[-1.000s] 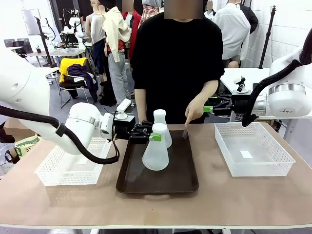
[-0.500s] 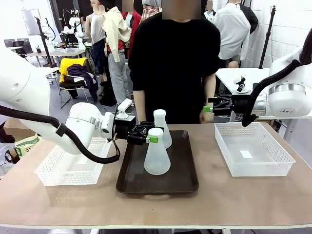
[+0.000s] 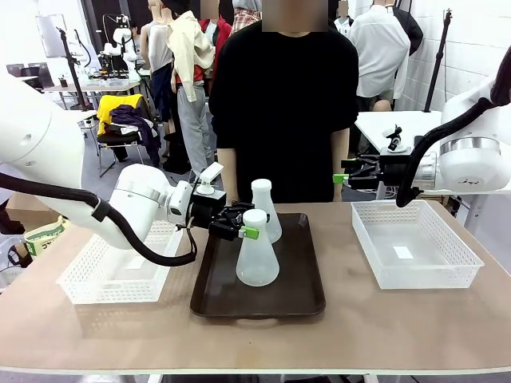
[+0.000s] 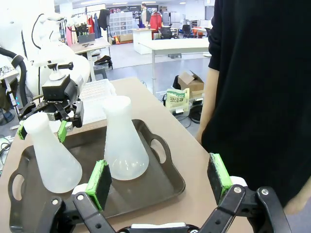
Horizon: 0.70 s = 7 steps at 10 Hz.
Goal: Prepare the laboratory tools.
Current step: Place the picked Big flask upright in the Handle tray as directed by the person.
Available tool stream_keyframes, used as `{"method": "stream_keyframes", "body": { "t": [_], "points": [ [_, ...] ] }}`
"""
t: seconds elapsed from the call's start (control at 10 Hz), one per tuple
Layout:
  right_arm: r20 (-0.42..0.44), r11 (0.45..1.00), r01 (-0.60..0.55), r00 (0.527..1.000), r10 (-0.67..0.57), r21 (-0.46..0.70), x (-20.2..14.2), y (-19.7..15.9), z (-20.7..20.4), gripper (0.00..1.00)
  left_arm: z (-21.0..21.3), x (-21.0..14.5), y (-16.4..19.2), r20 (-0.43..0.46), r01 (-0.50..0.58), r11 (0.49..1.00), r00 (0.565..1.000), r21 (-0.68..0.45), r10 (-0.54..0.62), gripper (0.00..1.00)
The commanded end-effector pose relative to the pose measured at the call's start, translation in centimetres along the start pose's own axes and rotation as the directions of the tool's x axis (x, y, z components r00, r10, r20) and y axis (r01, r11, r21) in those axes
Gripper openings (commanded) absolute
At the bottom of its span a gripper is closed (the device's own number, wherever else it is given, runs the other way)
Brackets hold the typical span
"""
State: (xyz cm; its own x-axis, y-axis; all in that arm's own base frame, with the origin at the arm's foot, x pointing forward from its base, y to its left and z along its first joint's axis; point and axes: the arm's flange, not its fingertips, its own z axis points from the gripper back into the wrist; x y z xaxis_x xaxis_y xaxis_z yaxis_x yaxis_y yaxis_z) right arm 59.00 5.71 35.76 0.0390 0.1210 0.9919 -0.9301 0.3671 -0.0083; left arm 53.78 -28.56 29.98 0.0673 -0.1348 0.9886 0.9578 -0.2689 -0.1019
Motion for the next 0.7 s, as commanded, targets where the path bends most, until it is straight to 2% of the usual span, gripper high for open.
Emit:
{"method": "stream_keyframes", "body": {
  "t": [0.0,0.1,0.6],
  "points": [
    [-0.005,1.0,0.003,1.0,-0.003,-0.004,0.02,0.12,-0.1,1.0,0.42,0.44,0.21,-0.014,-0.026,1.0,1.0,0.008,0.026,1.0],
    [-0.005,1.0,0.003,1.0,-0.003,-0.004,0.02,0.12,-0.1,1.0,0.0,0.0,0.0,0.0,0.0,1.0,1.0,0.0,0.0,1.0],
    [-0.005,1.0,0.003,1.0,-0.003,-0.004,0.02,0.12,-0.1,1.0,0.0,0.0,0.0,0.0,0.0,1.0,1.0,0.0,0.0,1.0]
  ]
}}
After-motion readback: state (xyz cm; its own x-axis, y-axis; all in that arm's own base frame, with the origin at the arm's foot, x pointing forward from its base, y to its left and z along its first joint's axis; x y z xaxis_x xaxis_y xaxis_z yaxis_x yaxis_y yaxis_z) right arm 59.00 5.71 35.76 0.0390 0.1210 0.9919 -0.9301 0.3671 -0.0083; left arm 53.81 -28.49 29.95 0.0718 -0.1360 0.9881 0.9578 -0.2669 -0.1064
